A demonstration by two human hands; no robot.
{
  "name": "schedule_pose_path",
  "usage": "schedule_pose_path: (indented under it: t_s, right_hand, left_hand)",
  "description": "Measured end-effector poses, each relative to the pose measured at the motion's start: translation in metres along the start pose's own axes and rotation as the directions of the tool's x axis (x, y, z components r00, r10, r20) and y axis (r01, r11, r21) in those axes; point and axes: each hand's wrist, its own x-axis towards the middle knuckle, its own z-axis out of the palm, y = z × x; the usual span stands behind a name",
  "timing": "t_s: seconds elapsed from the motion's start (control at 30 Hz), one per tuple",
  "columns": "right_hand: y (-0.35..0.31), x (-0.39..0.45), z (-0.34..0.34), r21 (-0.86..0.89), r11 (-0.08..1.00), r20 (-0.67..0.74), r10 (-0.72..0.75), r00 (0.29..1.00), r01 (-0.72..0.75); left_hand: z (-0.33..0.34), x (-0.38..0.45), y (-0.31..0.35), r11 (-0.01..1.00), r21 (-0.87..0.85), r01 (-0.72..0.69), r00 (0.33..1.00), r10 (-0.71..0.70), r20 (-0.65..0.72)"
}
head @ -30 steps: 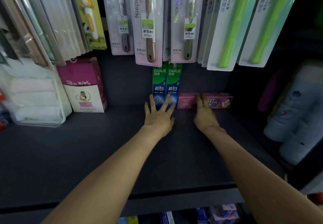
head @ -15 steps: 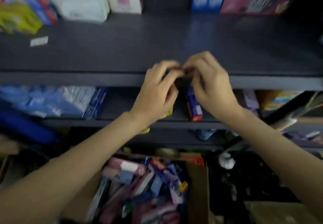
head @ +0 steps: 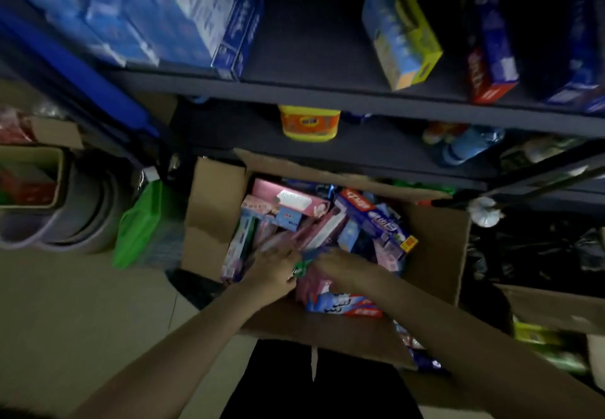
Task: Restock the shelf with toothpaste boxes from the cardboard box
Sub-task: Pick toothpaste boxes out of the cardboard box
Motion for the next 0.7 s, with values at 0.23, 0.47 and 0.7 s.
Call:
schedule_pose_path:
  t_s: [0.23, 0.47, 0.7]
  right_hand:
    - [-0.006, 0.026, 0.027, 0.082, 0.983, -0.111, 0.172, 0.979, -0.163]
    - [-0.019, -0.012, -0.041, 0.204, 0.965, -0.276, 0.216, 0.937, -0.162]
    - [-0.04, -0.133, -0.157, 0.326, 0.939, -0.53, 0.28, 0.801, -0.112]
  left_hand:
    - [0.006, 0.008, -0.005, 0.987, -0.161, -0.014, 0.999, 0.021, 0.043]
    - [-0.054, -0.006, 0.006, 0.852, -0.522, -0.034, 0.992, 0.093, 0.088]
    - [-0.213, -0.02, 0.049, 0.942, -0.199, -0.271, 0.961, 0.276, 0.0]
